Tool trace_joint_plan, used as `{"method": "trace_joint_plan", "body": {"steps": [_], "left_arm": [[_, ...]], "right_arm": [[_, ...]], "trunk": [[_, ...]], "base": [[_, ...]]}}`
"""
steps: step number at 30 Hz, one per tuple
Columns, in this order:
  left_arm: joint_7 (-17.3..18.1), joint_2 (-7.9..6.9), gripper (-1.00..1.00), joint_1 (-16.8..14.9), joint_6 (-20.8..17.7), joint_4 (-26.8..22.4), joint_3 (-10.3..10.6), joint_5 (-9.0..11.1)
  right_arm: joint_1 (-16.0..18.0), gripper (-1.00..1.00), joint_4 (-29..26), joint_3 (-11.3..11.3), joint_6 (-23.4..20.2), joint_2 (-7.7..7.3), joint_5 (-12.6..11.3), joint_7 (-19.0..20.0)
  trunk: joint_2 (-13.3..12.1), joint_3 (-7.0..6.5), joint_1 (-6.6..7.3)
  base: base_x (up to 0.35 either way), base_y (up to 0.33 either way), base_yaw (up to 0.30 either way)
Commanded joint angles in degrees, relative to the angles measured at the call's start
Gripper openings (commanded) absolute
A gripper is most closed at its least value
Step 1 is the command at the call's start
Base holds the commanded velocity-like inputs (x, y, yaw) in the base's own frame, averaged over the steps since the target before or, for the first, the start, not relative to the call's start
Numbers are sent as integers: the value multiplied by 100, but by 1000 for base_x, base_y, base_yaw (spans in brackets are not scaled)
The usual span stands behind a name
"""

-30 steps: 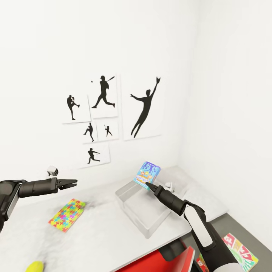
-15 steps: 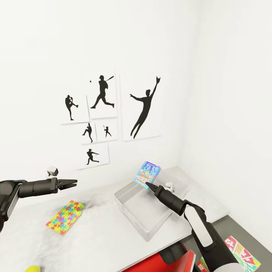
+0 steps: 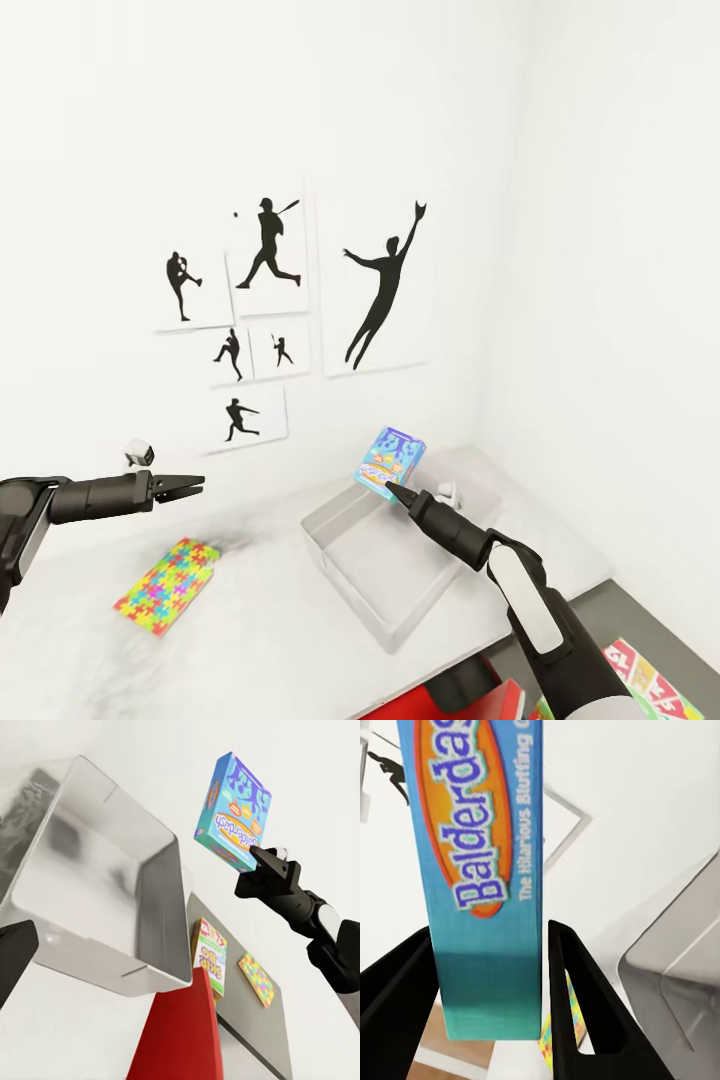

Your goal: Put all the toys in the child's room - the three board games (two on the bed and one on the table), the two jigsaw puzzles on the table, and the tennis ball on the table - inside the toy box on the table in the child's room.

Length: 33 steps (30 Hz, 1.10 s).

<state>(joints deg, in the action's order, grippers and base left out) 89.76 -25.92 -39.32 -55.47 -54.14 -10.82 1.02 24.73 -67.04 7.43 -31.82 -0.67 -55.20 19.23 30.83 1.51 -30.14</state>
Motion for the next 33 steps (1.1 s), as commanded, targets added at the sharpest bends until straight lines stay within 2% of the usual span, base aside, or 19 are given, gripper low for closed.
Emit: {"method": "trace_joint_plan", "body": {"steps": [1,29,33], "left_arm": [[24,-1,100,-5,-61,0,1,-5],[24,14,100,-5,-57,0,10,8],[24,22,100,-5,-53,0,17,12]], "right_arm": [[5,-100,-2,4,-20,-4,-26,1],[5,-100,17,-43,-74,5,-40,-41],[2,-100,59,-70,-115,16,-70,-357]], "trunk": [[11,12,-4],[11,12,-4],[11,12,-4]], "base": [[98,0,0],[7,0,0],[0,0,0]]}}
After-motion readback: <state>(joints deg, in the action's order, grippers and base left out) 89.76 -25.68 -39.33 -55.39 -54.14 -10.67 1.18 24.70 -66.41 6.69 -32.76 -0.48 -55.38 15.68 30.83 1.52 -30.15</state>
